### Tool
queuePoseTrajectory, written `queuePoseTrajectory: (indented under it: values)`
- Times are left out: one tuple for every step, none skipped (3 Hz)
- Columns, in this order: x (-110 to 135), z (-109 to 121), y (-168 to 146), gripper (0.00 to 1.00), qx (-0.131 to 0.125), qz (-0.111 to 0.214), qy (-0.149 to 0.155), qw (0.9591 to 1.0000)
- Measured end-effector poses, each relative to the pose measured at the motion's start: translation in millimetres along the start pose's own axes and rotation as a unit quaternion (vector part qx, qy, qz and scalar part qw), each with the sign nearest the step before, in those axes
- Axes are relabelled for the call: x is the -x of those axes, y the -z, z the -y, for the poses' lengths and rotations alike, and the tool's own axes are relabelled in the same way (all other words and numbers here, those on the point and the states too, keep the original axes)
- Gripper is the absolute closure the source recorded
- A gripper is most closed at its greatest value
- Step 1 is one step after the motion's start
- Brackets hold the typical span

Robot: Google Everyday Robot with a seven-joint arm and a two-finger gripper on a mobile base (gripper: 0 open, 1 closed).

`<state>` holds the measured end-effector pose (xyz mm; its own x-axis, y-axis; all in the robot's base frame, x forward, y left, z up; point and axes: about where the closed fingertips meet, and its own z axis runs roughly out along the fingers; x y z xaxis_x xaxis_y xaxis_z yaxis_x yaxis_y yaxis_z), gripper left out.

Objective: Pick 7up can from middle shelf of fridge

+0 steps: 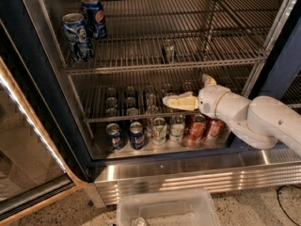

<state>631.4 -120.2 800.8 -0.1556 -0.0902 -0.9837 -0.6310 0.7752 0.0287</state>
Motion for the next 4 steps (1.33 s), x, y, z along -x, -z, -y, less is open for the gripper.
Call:
queuePoseTrajectory:
  values:
    - [-1.2,17.5,-17.1,0.0,-0.038,0.025,0.005,0.999]
    - [-0.6,50.7,-34.2,0.0,-0.085,0.062,-0.006,0.9944]
    - [-0.2,82.5,-52.3,0.0,-0.117,0.082,-0.014,0.9896]
    - [20.8,128.4,-103.4,0.0,-0.121,0.074,0.007,0.9899]
